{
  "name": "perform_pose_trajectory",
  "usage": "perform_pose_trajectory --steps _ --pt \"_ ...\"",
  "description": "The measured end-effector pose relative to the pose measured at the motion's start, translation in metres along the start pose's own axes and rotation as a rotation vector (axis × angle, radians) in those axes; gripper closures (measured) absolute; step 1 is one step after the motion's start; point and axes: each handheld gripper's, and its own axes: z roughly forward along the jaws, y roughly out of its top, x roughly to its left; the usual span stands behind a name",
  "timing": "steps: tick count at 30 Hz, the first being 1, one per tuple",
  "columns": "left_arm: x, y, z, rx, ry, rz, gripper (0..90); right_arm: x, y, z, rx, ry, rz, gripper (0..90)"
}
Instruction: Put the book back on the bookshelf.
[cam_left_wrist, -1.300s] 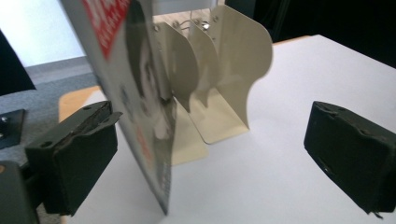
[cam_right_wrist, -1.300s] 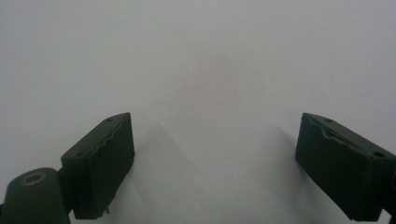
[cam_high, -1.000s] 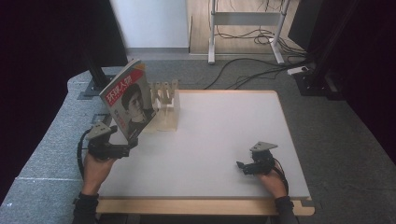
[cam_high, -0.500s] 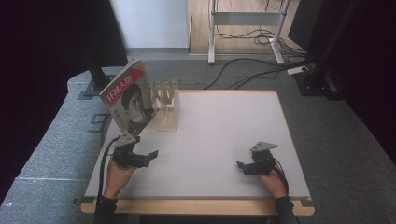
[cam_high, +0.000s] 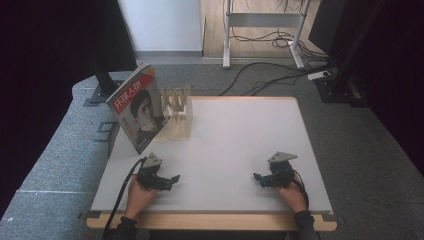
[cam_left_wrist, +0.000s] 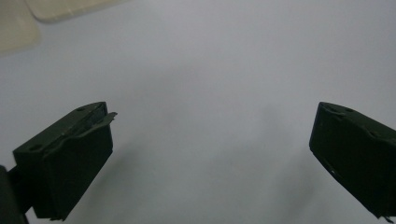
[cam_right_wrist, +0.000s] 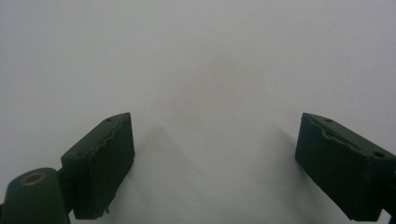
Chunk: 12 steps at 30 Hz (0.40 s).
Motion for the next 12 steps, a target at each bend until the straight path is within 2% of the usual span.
perform_pose_trajectory --steps 2,5,7,12 --pt "-0.0036 0.0011 0.0024 0.023 0.025 0.024 0.0 0.0000 0.0000 0.0000 0.000 0.000 0.000 11.0" --pt "-0.0087 0.0033 0.0090 0.083 0.056 0.055 0.0 0.0002 0.0000 -0.0001 0.000 -0.001 0.000 11.0" --pt "-0.0067 0.0034 0.0092 0.087 0.043 0.037 0.0 0.0001 -0.0002 -0.0001 0.000 -0.001 -0.001 11.0" --pt "-0.0070 0.0031 0.0090 0.089 0.045 0.039 0.0 0.0006 -0.0009 -0.0003 -0.003 -0.003 -0.005 11.0"
